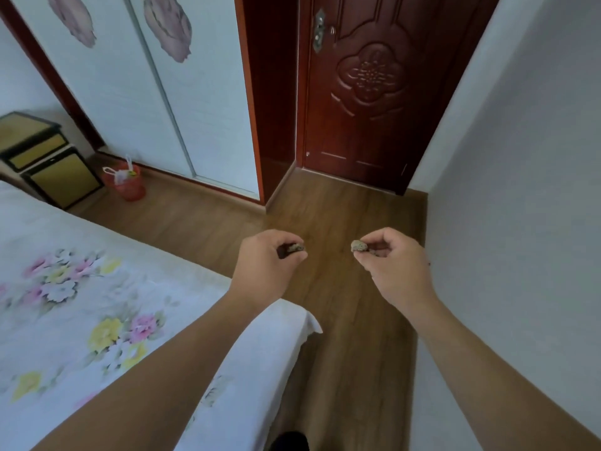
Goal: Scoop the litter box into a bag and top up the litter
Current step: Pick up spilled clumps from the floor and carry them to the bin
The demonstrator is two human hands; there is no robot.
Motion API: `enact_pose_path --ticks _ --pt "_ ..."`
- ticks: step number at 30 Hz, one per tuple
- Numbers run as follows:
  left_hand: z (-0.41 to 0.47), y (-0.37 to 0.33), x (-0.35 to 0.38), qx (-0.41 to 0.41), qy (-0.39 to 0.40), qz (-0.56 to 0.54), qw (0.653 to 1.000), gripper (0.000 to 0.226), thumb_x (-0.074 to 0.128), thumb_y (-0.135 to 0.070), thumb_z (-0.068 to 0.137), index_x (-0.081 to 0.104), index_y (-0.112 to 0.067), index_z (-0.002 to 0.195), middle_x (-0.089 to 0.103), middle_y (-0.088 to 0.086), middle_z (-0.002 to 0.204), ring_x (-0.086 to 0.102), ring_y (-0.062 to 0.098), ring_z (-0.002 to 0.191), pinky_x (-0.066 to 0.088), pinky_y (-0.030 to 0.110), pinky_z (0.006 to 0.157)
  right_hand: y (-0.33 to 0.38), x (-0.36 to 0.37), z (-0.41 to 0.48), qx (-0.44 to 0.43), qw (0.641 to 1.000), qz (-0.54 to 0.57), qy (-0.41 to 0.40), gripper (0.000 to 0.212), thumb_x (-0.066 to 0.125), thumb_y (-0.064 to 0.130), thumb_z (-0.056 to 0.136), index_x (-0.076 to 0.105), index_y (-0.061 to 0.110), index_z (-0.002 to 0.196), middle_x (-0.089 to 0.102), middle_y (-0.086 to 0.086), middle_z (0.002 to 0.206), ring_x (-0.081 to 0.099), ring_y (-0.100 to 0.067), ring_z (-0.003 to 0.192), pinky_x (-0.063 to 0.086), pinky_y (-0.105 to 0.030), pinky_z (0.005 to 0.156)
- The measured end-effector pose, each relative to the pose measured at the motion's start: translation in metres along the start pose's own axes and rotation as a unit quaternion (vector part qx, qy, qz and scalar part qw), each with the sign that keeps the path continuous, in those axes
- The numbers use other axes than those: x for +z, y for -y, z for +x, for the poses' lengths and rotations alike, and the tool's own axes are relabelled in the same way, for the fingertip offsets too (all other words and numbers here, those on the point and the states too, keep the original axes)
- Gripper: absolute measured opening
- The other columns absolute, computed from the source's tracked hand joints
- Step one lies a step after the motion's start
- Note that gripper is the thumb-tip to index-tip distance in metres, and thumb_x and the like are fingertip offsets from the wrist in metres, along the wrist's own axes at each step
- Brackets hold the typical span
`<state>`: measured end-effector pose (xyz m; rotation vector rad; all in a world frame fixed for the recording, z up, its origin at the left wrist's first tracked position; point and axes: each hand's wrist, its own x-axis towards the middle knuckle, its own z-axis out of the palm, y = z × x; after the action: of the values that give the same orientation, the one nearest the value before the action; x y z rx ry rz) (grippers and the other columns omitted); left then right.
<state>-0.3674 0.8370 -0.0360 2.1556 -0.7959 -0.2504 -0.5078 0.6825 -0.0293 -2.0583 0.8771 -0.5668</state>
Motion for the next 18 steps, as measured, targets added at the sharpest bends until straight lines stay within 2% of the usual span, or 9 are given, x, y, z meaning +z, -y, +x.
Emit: enact_pose_path --ticks 7,13,18 --pt "0.121 0.005 0.016 -0.016 -0.055 0.01 0.998 0.019 0.074 -0.029 0.084 0.074 -0.025 0.102 0.068 -0.015 0.092 0.062 0.0 0.081 0.057 0.021 0.08 -0.005 0.025 0.137 -0.01 0.998 0.016 0.059 0.015 0.078 0.021 0.083 0.067 0.029 0.091 0.069 0.016 0.086 0.067 -0.002 0.083 0.057 -0.018 0.07" --pt "0.24 0.014 0.032 -0.025 -0.079 -0.02 0.996 0.021 0.074 -0.026 0.084 0.073 -0.025 0.105 0.07 -0.012 0.099 0.065 0.003 0.089 0.058 0.031 0.085 -0.007 0.045 0.261 -0.02 0.997 0.016 0.07 0.015 0.077 0.02 0.083 0.068 0.027 0.093 0.069 0.015 0.088 0.067 -0.003 0.084 0.058 -0.019 0.069" --pt "0.322 0.009 0.037 -0.04 -0.095 -0.024 0.994 0.02 0.074 -0.026 0.085 0.073 -0.026 0.105 0.069 -0.013 0.098 0.064 0.003 0.088 0.059 0.028 0.083 -0.001 0.056 0.351 -0.035 0.995 0.022 0.095 0.014 0.077 0.02 0.084 0.07 0.024 0.095 0.07 0.014 0.088 0.068 -0.004 0.084 0.059 -0.02 0.07"
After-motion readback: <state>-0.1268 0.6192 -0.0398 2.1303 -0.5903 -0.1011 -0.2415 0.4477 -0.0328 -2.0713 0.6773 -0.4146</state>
